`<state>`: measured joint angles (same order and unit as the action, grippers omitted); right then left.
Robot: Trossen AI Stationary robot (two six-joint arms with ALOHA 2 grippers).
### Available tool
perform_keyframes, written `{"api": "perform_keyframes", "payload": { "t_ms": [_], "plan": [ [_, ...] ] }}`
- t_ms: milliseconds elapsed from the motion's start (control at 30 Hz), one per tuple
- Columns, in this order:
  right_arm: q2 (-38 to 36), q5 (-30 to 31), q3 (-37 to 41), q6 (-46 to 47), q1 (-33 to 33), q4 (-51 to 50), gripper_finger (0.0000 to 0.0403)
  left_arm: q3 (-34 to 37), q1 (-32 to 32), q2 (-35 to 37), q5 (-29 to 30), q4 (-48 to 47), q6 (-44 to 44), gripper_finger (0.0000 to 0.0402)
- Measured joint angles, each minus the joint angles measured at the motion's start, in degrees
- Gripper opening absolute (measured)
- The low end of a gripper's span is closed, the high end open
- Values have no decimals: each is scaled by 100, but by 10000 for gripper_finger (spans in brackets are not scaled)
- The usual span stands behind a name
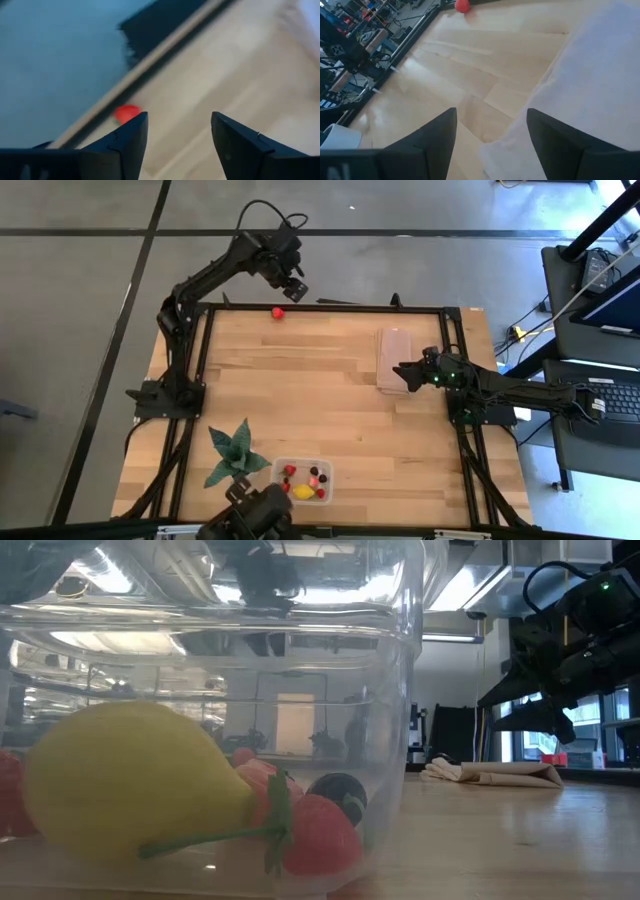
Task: Pick and placing Produce into tupperware
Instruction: Put the strawberry into the transparent bin
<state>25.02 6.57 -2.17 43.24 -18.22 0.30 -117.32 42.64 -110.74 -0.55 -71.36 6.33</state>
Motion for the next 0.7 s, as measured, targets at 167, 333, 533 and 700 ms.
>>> {"api": "perform_keyframes", "payload": {
  "t_ms": [167,333,533,700],
  "plan": [
    [0,0,0,-2,0,0,243,0,-163,0,1020,12,201,210],
    [0,0,0,7,0,25,243,0,-282,0,1095,45,210,206],
    [-4,-3,0,16,0,268,243,0,-335,-4,1098,74,212,209],
    [-4,-4,0,19,0,338,243,0,-344,-4,1097,-19,210,235]
  ]
}}
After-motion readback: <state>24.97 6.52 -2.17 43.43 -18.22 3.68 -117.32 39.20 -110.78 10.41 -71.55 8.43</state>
